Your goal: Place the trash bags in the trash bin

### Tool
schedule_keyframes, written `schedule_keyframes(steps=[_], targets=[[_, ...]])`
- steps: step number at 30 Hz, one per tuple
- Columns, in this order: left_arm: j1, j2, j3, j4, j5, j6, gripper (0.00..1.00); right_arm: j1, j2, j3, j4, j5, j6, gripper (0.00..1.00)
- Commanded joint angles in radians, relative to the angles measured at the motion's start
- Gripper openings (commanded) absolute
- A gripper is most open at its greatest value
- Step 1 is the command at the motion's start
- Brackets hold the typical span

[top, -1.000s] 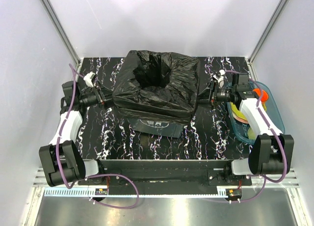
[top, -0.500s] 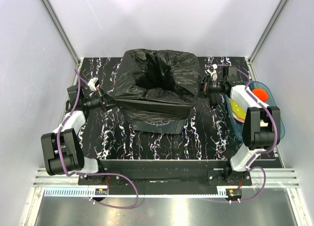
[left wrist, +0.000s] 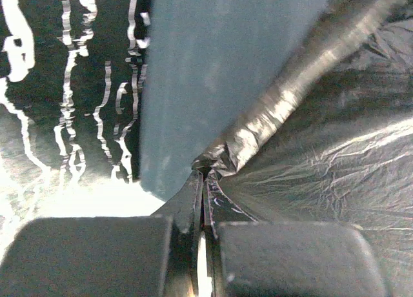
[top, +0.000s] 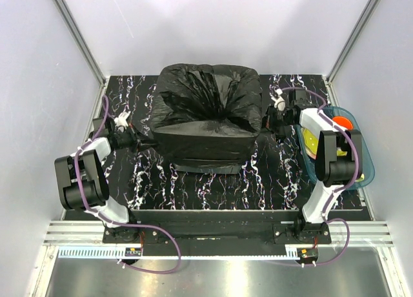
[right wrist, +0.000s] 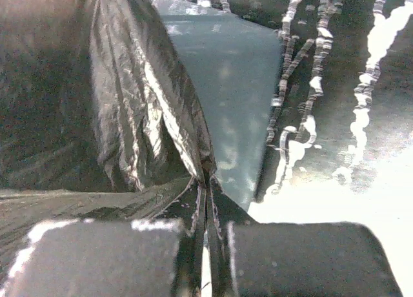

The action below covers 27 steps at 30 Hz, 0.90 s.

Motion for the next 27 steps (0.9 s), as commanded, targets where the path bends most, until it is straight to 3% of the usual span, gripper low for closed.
schedule_keyframes(steps=[1,12,13,14,16,17,19,20,21,23,24,27], targets=[[0.022,0.031,0.007,-0.117,-0.114,0.136,0.00,-0.031,0.048,-0.032,-0.087,0.142,-0.170,0.00],[0.051,0.059,-0.031,-0.195,-0.266,0.236,0.00,-0.033,0.102,-0.030,-0.133,0.167,-0.249,0.00],[0.060,0.051,-0.005,-0.223,-0.252,0.247,0.03,-0.036,0.085,-0.021,-0.153,0.165,-0.262,0.04],[0.061,0.026,0.018,-0.246,-0.209,0.259,0.22,-0.033,0.071,-0.012,-0.170,0.164,-0.278,0.23],[0.071,-0.008,0.062,-0.330,-0.178,0.319,0.38,-0.065,0.007,0.011,-0.215,0.154,-0.311,0.51],[0.075,-0.031,0.105,-0.355,-0.178,0.363,0.48,-0.076,-0.018,0.022,-0.225,0.153,-0.323,0.73],[0.101,-0.119,0.136,-0.399,-0.178,0.405,0.56,-0.106,-0.094,0.033,-0.264,0.156,-0.338,0.84],[0.110,-0.146,0.173,-0.415,-0.183,0.449,0.65,-0.117,-0.118,0.045,-0.276,0.162,-0.358,0.88],[0.126,-0.197,0.199,-0.427,-0.189,0.471,0.70,-0.128,-0.141,0.051,-0.306,0.162,-0.358,0.99],[0.137,-0.229,0.298,-0.490,-0.204,0.574,0.81,-0.156,-0.207,0.080,-0.345,0.160,-0.432,1.00],[0.138,-0.248,0.337,-0.522,-0.209,0.622,0.98,-0.162,-0.231,0.091,-0.374,0.162,-0.453,1.00],[0.141,-0.275,0.462,-0.619,-0.227,0.790,0.99,-0.171,-0.355,0.128,-0.393,0.182,-0.547,1.00]])
